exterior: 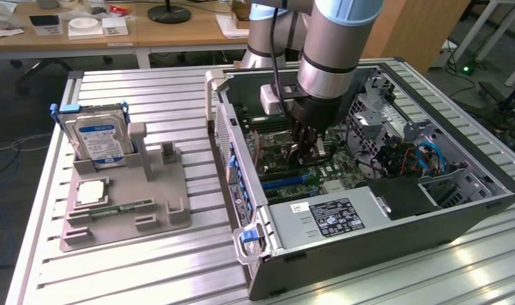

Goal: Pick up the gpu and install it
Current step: 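Insert the gpu into the slot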

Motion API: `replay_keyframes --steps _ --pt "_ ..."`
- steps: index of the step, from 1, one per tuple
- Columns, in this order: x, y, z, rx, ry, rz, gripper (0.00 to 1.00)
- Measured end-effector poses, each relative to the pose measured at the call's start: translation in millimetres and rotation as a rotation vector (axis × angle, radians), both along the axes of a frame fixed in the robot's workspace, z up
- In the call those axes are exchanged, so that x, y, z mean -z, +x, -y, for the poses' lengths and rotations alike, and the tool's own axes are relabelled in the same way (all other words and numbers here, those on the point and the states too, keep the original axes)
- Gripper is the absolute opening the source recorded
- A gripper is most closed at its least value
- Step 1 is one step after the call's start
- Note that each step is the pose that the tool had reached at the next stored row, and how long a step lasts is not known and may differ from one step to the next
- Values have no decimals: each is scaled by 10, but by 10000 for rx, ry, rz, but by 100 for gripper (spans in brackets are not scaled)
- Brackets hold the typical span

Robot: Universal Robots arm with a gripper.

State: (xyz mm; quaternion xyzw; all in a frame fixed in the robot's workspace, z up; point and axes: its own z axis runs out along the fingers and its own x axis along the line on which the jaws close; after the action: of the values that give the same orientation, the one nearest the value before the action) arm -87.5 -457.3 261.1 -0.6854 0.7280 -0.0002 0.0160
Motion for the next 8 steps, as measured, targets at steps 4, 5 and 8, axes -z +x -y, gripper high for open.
replay_keyframes --steps 4,5,8 --pt "58 -1 43 -2 -6 0 29" --pt "74 -3 46 0 -7 0 29" --pt "121 -22 46 -1 -8 -1 29"
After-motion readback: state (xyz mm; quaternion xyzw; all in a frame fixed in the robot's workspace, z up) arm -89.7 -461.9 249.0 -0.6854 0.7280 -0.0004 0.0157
